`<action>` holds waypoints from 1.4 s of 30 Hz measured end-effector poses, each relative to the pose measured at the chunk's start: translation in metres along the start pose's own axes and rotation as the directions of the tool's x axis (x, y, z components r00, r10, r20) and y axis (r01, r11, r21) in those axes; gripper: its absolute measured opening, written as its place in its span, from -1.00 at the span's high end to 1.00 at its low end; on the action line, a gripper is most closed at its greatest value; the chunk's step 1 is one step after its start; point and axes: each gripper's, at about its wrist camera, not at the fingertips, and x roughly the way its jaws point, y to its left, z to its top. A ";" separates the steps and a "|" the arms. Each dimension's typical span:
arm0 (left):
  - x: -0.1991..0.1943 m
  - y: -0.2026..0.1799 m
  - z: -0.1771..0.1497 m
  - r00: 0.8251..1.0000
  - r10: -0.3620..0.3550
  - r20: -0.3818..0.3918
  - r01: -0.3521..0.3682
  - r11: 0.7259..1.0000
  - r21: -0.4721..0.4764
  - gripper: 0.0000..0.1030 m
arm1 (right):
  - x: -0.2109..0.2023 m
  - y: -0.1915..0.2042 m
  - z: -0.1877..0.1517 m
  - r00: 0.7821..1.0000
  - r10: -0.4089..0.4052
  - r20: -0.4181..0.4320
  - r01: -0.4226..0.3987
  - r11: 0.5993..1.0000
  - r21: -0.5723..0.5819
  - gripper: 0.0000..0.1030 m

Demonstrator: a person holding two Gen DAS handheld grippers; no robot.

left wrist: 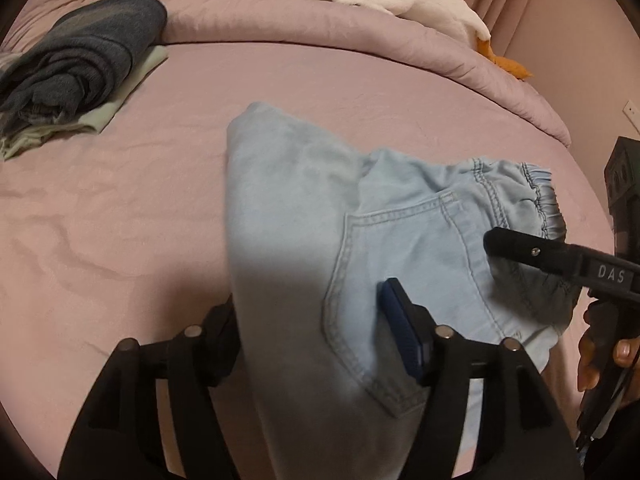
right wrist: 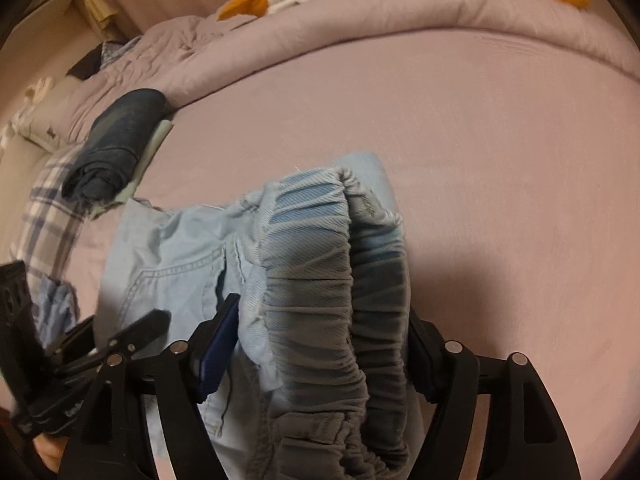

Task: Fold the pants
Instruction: 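Lower the bundle onto the bed and open both tools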

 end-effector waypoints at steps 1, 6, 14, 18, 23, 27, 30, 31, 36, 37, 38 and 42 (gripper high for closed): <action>-0.001 0.001 -0.002 1.000 -0.001 -0.001 0.001 1.000 -0.003 -0.32 | -0.001 -0.001 -0.001 1.000 0.009 -0.004 -0.009 1.000 0.006 -0.44; -0.008 0.002 -0.012 1.000 0.008 0.000 -0.008 1.000 0.004 -0.36 | -0.008 -0.002 -0.008 1.000 0.001 -0.014 -0.001 1.000 -0.001 -0.44; -0.019 0.002 -0.032 1.000 0.010 0.003 -0.011 1.000 0.010 -0.37 | -0.018 0.004 -0.036 0.996 -0.086 -0.026 0.083 0.991 -0.104 -0.50; -0.025 0.001 -0.040 1.000 0.012 0.004 -0.012 1.000 0.005 -0.37 | -0.023 0.000 -0.045 0.996 -0.086 -0.022 0.084 0.992 -0.097 -0.52; -0.033 -0.001 -0.050 1.000 0.009 0.002 -0.009 1.000 -0.004 -0.38 | -0.028 0.003 -0.049 0.994 -0.106 -0.020 0.104 0.990 -0.097 -0.52; -0.036 -0.005 -0.058 1.000 0.017 -0.004 -0.017 1.000 0.008 -0.42 | -0.030 0.003 -0.052 0.994 -0.111 -0.017 0.109 0.991 -0.083 -0.52; -0.041 -0.007 -0.059 1.000 0.023 0.000 -0.023 1.000 -0.006 -0.41 | -0.034 0.004 -0.056 0.993 -0.114 -0.013 0.113 0.991 -0.071 -0.52; -0.042 -0.008 -0.060 1.000 0.024 0.002 -0.024 1.000 -0.010 -0.38 | -0.036 0.004 -0.057 0.993 -0.116 -0.010 0.116 0.991 -0.066 -0.52; -0.065 -0.019 -0.061 0.999 0.036 0.041 -0.036 0.999 0.002 -0.40 | -0.054 0.014 -0.066 0.990 -0.141 0.028 0.143 0.986 -0.091 -0.52; -0.070 -0.023 -0.061 0.998 0.039 0.048 -0.039 0.999 0.009 -0.44 | -0.057 0.015 -0.067 0.989 -0.142 0.032 0.145 0.985 -0.098 -0.52; -0.074 -0.025 -0.061 0.998 0.044 0.050 -0.045 0.999 0.014 -0.47 | -0.062 0.018 -0.070 0.988 -0.147 0.039 0.151 0.983 -0.109 -0.52; -0.090 -0.035 -0.063 0.996 0.052 0.068 -0.054 0.998 0.024 -0.58 | -0.077 0.024 -0.076 0.988 -0.140 0.060 0.147 0.980 -0.131 -0.52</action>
